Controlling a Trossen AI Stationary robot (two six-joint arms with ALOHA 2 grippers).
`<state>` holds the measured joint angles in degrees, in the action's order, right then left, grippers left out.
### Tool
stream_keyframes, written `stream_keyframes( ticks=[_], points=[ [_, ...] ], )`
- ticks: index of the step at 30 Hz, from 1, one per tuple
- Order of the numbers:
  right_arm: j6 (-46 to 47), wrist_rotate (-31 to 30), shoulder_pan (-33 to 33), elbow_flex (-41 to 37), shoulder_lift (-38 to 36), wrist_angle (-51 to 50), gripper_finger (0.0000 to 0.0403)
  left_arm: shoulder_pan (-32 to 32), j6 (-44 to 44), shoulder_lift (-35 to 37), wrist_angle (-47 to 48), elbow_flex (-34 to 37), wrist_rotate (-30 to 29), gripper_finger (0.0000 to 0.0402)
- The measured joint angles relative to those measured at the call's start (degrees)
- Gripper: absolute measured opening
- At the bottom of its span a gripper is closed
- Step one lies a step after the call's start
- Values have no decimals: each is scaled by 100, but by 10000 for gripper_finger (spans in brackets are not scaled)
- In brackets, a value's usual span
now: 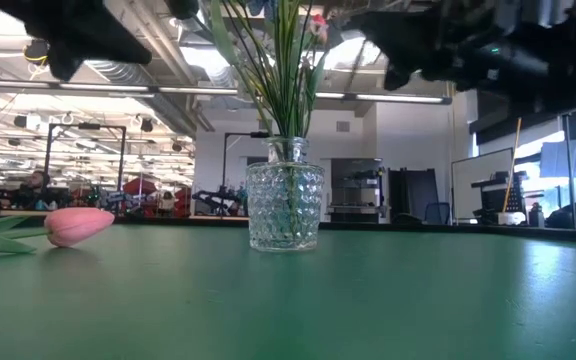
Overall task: Sort flowers into vase by color
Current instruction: Put the blue flowers into the transparent vase
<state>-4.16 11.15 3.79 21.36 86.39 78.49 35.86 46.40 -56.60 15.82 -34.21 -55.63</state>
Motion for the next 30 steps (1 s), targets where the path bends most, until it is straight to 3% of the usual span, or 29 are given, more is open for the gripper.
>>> stream_keyframes(
  ticks=[12,30],
  points=[
    [11,286,-4,943,1248,4,11,-11,-1,4,-2003,1236,372,1],
    [49,149,-4,999,1911,-92,11,-11,-45,4,-2326,1289,436,0]
  ],
)
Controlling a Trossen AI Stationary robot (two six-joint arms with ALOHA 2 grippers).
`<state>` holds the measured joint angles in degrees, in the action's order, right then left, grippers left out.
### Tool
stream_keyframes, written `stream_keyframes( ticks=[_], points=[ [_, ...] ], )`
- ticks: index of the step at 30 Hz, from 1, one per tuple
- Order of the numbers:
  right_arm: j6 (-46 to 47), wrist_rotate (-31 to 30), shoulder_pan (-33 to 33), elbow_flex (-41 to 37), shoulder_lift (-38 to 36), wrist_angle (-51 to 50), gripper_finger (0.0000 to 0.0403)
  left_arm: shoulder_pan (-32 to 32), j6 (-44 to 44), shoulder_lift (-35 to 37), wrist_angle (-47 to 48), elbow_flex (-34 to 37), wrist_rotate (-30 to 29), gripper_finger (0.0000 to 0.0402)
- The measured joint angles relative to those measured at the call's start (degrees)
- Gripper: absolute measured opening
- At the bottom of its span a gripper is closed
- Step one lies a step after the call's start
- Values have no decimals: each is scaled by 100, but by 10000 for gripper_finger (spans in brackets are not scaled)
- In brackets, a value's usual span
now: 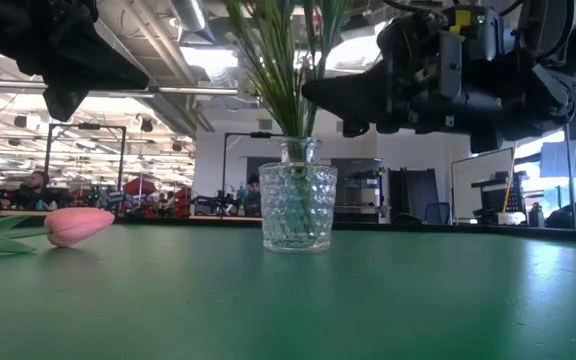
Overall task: Sort flowers into vase by color
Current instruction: Put the blue flowers into the transparent vase, then put the pink tulip into the blue vase
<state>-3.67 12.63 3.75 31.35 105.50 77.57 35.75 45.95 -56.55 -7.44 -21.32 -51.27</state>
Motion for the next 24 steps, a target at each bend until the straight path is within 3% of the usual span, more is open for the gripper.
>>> stream_keyframes(
  ticks=[16,24],
  points=[
    [40,45,0,-2,-76,-1093,153,0,18,0,-23,0,-2,0],
    [9,-130,0,-4,-910,-2269,199,0,1,209,-172,-2,262,13]
  ],
)
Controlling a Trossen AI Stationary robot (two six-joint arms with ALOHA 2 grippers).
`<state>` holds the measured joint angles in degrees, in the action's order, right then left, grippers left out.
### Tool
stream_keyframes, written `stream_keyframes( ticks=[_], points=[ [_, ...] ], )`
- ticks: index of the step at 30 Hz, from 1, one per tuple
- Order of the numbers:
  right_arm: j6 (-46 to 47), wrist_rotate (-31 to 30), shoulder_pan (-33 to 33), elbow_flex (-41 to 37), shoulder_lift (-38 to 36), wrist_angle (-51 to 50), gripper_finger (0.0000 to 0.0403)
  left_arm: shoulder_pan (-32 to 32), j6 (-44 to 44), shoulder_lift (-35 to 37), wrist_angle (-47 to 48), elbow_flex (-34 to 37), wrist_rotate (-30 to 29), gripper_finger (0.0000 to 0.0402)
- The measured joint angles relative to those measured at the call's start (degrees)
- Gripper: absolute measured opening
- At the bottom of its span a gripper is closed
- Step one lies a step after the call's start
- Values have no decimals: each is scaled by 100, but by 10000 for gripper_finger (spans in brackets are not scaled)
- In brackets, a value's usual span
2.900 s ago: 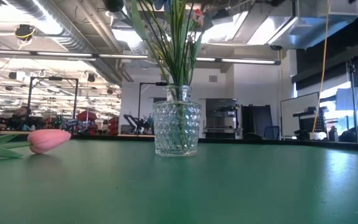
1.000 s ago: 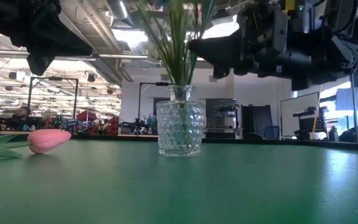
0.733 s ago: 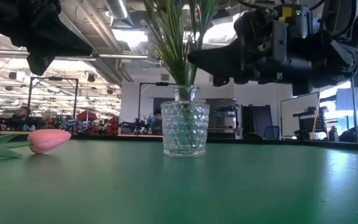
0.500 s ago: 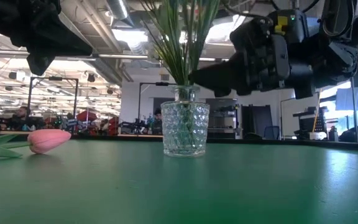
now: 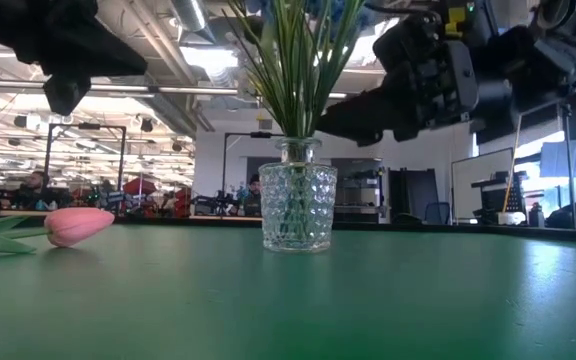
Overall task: Sort flowers into vase by color
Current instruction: Put the pink tulip into the blue vase
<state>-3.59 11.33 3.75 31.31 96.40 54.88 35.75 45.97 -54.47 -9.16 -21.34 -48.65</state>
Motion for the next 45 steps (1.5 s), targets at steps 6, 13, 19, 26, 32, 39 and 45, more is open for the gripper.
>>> stream_keyframes(
  ticks=[6,13,19,26,32,39,45],
  points=[
    [-274,-337,-2,0,-902,-1235,225,0,-315,353,-6,-2,194,45],
    [-326,-337,-2,0,-1919,-2274,242,-12,-807,547,220,-198,531,76],
    [-605,-726,-2,0,-2930,-3140,246,-52,-888,452,1855,-1263,711,88],
    [-740,-1553,-2,0,-4241,-4281,245,-283,589,-9,4088,-2129,1578,89],
    [-681,-1928,-2,0,-4875,-4910,244,-299,1530,-898,4110,-2116,2833,89],
    [-665,-1989,-2,0,-4971,-5093,244,-223,2770,-2129,4113,-2114,4675,89],
    [-657,-1990,-2,0,-4971,-5091,244,-17,3672,-2584,4137,-2109,5579,89]
  ],
)
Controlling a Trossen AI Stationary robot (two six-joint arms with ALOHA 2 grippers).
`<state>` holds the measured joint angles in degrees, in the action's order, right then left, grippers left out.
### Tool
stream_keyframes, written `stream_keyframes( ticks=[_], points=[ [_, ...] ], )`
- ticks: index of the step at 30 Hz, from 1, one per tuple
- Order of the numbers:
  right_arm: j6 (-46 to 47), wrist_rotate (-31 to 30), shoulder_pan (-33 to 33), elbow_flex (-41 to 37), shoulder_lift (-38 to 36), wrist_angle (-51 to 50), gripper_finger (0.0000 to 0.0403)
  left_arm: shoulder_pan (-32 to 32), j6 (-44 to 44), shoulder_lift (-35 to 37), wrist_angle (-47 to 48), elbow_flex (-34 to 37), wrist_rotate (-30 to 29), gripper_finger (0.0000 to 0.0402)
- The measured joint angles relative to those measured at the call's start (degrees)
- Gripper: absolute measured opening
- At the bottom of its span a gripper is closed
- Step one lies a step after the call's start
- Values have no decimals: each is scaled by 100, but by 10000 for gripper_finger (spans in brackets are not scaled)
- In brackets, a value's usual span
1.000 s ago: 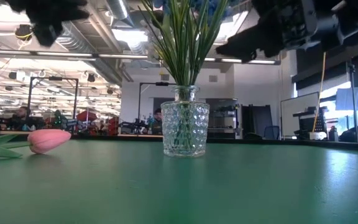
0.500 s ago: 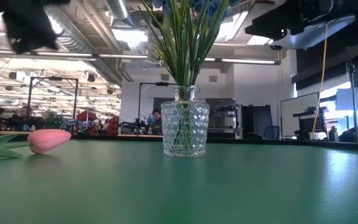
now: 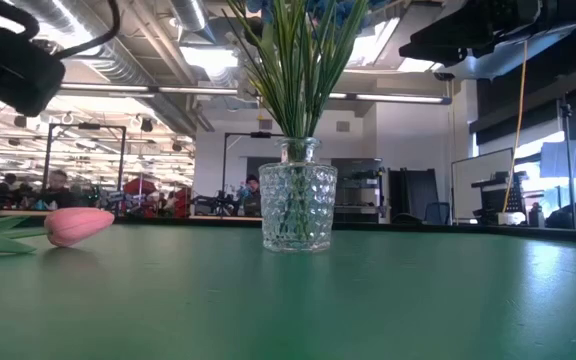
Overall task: Sort flowers into vase by color
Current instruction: Put the pink tulip into the blue vase
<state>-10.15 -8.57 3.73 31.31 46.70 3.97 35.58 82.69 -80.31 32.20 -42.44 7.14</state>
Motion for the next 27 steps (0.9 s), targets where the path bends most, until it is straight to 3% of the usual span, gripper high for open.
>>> stream_keyframes(
  ticks=[7,15,21,25,27],
  points=[
    [4,-3,0,0,0,-65,244,317,538,-250,-40,0,-349,89],
    [120,-3,0,0,2,-107,244,397,400,-948,-336,-14,-449,89],
    [131,-3,0,0,4,-109,244,327,402,-1168,-51,-63,-431,85],
    [129,-3,1,0,4,-89,244,221,312,-1151,342,-183,-533,49],
    [102,-5,0,0,4,-54,244,131,67,-1194,1140,-538,-753,18]
  ],
)
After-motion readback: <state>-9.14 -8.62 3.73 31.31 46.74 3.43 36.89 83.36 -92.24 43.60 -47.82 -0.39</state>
